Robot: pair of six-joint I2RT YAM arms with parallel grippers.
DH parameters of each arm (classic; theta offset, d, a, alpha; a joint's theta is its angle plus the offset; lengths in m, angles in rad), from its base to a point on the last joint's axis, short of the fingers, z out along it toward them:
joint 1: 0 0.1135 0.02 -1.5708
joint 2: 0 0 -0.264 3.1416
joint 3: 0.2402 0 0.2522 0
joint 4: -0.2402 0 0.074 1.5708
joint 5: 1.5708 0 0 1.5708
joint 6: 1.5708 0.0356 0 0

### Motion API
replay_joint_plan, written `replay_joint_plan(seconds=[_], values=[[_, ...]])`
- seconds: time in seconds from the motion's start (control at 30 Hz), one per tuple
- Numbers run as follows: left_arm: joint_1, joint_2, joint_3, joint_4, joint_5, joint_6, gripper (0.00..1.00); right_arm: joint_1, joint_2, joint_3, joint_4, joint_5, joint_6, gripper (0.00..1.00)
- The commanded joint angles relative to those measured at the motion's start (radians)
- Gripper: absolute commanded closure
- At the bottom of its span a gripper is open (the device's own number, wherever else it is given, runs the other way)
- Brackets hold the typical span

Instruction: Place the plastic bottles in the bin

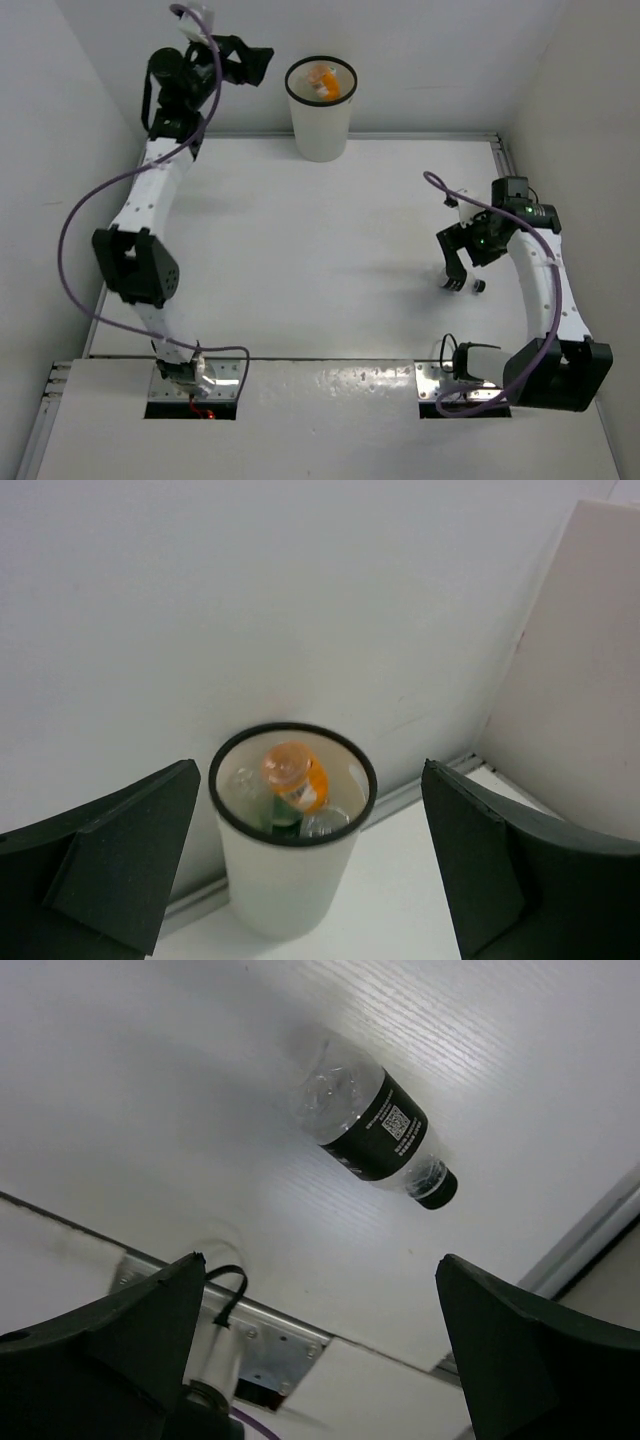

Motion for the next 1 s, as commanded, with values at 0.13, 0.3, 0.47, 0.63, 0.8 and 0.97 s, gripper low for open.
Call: replay_joint_plan(seconds=[0.13,0.3,0.47,0.63,0.8,0.97], values=[[0.01,-0.392,-0.463,-0.134,0.128,0.145,0.0,0.185,0.094,0.002,0.007,0.214,-0.111,0.05],[0.019,-0.478,-0.591,-0.206,0.177,0.205,0.0,0.287,0.22,0.02,0.025,0.351,-0.171,0.02],[0.05,-0.501,-0.611,-0.241,0.199,0.215,0.0,0.357,0.391,0.106,-0.028,0.436,-0.187,0.01],[0.071,-0.51,-0.631,-0.241,0.208,0.215,0.0,0.388,0.486,0.116,-0.015,0.496,-0.227,0.01],[0.091,-0.51,-0.651,-0.232,0.239,0.19,0.0,0.405,0.559,0.126,0.004,0.529,-0.25,0.01],[0.111,-0.51,-0.681,-0.223,0.25,0.181,0.0,0.413,0.625,0.123,0.012,0.536,-0.253,0.01]])
